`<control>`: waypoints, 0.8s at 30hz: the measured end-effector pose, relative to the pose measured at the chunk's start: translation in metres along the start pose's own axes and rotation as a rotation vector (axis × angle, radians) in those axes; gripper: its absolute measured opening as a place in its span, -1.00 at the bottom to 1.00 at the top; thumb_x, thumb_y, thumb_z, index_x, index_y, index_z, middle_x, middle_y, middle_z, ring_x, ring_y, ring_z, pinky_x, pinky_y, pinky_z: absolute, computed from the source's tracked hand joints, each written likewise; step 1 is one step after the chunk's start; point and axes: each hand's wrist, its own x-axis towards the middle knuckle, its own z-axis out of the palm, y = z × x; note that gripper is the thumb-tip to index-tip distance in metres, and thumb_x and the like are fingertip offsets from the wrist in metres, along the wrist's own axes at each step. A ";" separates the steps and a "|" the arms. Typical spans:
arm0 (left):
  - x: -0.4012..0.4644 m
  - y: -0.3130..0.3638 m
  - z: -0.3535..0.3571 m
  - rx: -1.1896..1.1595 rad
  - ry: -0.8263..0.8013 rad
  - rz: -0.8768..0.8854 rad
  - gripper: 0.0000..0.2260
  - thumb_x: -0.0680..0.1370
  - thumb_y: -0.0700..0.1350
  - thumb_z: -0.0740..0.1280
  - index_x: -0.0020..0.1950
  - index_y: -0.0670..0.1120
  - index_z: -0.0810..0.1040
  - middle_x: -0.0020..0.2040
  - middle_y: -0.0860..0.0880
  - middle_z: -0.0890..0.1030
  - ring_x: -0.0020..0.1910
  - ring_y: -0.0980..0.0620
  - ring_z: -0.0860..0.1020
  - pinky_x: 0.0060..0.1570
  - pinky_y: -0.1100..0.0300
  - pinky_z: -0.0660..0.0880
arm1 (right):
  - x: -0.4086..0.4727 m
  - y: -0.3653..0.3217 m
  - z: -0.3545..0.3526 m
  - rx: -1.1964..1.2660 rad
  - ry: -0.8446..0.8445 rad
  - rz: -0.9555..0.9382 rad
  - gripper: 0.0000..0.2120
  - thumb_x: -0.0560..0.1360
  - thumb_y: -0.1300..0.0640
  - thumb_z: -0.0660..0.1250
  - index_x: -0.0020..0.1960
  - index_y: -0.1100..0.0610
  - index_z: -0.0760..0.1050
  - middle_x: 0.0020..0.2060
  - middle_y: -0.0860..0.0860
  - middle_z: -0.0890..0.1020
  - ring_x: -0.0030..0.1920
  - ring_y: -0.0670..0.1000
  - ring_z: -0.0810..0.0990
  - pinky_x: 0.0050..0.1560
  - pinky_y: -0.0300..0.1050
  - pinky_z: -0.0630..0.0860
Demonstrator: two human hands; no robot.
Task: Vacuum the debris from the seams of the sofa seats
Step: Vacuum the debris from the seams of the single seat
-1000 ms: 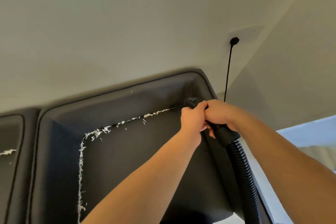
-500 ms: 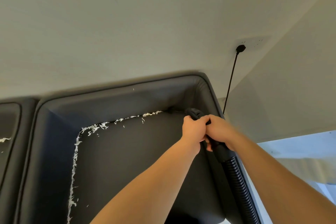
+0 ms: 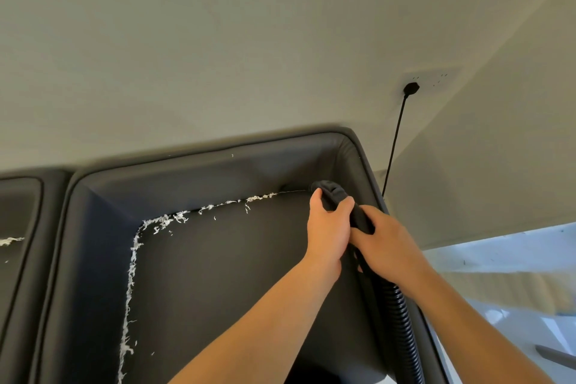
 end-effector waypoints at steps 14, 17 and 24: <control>0.025 0.030 -0.008 -0.020 -0.034 -0.027 -0.45 0.63 -0.11 0.34 0.59 0.08 0.24 0.28 -0.03 0.60 0.18 -0.05 0.63 0.13 -0.03 0.64 | 0.055 -0.026 0.009 -0.026 0.024 0.018 -0.85 0.61 0.00 0.24 -0.04 0.02 0.53 -0.21 0.06 0.68 -0.23 0.14 0.69 -0.08 0.20 0.68; 0.014 0.019 -0.003 0.018 -0.071 -0.065 -0.39 0.63 -0.10 0.34 0.61 0.13 0.16 0.30 -0.04 0.59 0.20 -0.07 0.62 0.08 -0.01 0.64 | 0.045 -0.010 0.009 0.035 0.013 0.066 -0.86 0.62 0.00 0.24 -0.01 0.01 0.54 -0.20 0.07 0.69 -0.22 0.14 0.69 -0.08 0.20 0.69; -0.014 -0.014 0.002 0.037 -0.071 -0.104 -0.37 0.62 -0.06 0.31 0.61 0.24 0.10 0.33 -0.01 0.55 0.21 -0.04 0.59 0.26 -0.09 0.55 | 0.004 0.015 0.023 0.219 0.050 0.151 -0.88 0.64 -0.02 0.29 0.03 -0.03 0.58 -0.26 0.02 0.71 -0.33 0.05 0.70 -0.31 0.00 0.69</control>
